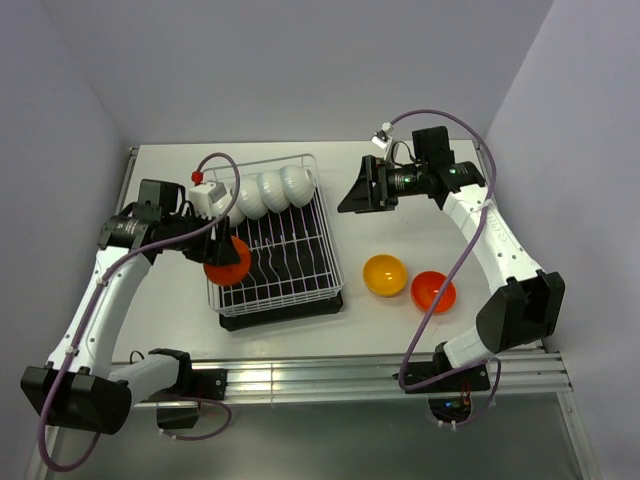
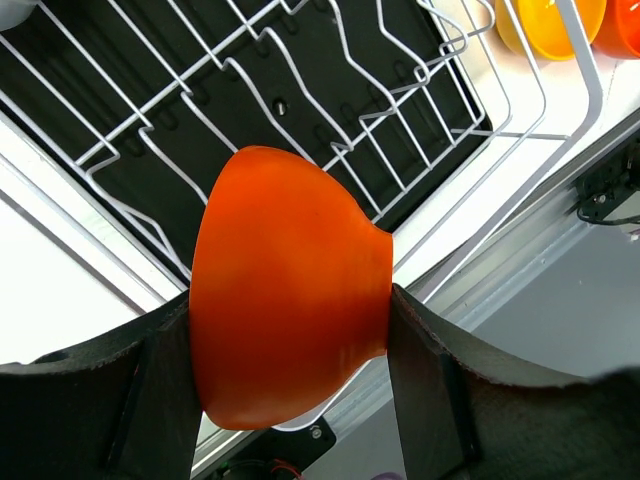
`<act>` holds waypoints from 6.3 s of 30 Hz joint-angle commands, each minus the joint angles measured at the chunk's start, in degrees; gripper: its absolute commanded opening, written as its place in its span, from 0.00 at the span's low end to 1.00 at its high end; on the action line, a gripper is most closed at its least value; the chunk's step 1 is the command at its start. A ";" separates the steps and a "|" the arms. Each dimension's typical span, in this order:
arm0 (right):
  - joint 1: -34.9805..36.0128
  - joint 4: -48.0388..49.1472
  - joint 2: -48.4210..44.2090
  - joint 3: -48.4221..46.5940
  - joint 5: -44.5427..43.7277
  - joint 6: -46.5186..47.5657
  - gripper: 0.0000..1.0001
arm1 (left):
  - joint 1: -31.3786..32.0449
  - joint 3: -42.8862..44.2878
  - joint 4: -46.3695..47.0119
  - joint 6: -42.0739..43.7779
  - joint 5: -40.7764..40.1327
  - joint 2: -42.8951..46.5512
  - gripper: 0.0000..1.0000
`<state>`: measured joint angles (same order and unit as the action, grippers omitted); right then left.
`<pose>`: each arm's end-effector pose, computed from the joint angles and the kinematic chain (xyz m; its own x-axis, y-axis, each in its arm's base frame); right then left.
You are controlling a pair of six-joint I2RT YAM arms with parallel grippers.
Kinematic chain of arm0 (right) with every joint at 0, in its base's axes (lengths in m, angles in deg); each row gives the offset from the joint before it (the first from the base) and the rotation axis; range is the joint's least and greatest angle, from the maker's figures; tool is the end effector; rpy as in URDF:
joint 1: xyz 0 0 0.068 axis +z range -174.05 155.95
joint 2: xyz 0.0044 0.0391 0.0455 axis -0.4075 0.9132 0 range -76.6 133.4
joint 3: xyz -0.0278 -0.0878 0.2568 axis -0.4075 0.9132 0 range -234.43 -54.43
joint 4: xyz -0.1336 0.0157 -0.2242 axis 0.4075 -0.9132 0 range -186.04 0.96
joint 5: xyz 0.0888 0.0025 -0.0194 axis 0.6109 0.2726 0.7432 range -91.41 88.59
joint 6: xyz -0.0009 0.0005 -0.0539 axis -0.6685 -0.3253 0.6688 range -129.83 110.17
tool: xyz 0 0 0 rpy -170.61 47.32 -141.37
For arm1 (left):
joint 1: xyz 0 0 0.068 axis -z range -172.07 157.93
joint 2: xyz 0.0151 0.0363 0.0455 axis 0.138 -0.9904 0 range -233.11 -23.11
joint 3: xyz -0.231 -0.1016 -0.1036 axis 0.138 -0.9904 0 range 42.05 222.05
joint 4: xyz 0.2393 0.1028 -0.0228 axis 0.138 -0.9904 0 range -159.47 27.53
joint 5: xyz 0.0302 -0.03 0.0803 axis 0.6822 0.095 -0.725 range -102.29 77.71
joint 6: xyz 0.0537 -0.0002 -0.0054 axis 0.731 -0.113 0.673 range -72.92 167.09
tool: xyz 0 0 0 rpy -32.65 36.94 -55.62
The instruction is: Load the bowls into the dish rack
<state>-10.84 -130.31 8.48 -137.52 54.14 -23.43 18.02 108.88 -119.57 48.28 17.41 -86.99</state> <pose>0.2979 0.1000 0.3634 -0.8164 -0.0550 -0.5749 -0.5370 0.4386 0.7206 0.2005 -0.0536 0.3379 -0.7887 0.1587 -0.5939 0.4543 0.8013 -0.3892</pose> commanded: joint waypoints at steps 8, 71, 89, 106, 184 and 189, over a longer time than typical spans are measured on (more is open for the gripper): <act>-0.12 1.02 -2.11 0.47 0.70 0.86 1.00 | -0.59 3.48 -1.00 1.62 0.19 -3.27 0.00; -0.12 -1.79 -0.79 0.38 1.58 3.76 1.00 | 7.05 4.19 -2.40 6.37 6.69 -8.74 0.16; -0.03 -1.97 -0.97 0.47 1.67 4.11 1.00 | 3.01 7.27 -7.41 10.23 6.43 -12.58 0.13; -0.03 -2.84 -0.44 0.12 1.76 4.90 1.00 | 3.01 7.09 -7.41 10.59 3.53 -17.95 0.58; -1.26 -11.20 2.71 11.63 -45.53 28.11 0.74 | 9.15 12.90 6.38 13.49 6.35 -8.64 0.86; -1.26 -8.21 6.41 14.26 -48.78 27.84 0.68 | 12.06 11.40 9.46 12.78 4.41 -6.70 0.86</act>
<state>-11.73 -142.25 13.61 -124.56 9.72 3.54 28.68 120.42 -114.61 62.07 21.41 -96.28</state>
